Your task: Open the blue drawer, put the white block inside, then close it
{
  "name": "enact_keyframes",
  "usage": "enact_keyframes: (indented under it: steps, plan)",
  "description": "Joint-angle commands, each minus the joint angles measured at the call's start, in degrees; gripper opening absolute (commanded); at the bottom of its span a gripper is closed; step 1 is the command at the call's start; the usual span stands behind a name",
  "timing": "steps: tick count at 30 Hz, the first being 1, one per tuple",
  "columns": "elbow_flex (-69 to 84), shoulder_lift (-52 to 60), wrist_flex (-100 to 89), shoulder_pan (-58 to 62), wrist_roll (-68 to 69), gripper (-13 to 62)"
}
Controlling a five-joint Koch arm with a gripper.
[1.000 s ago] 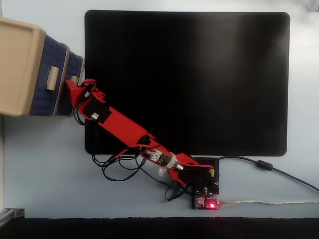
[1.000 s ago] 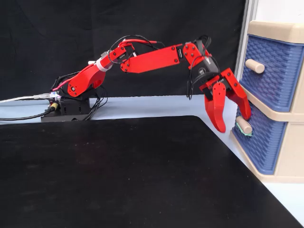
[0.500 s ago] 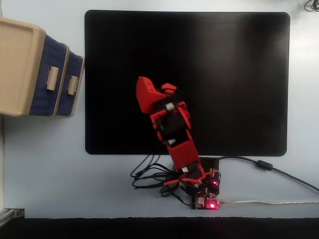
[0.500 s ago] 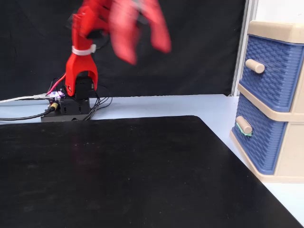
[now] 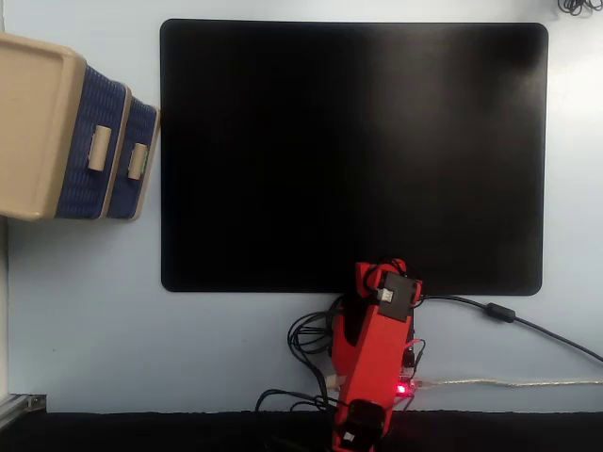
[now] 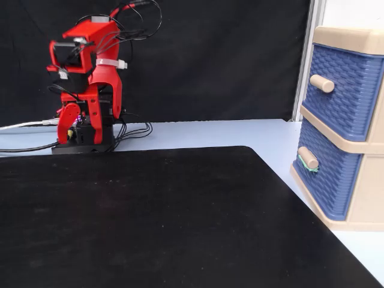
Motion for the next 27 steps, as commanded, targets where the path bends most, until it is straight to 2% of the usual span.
enact_keyframes:
  steps: [1,9,12,27]
  plan:
    - [1.76,7.91,-0.44,0.35,0.18,34.2]
    - [6.77,9.14,14.06,0.44,1.14,34.3]
    - [8.00,9.05,12.83,0.35,4.66,35.0]
    - [8.00,9.05,12.83,0.35,4.83,35.0]
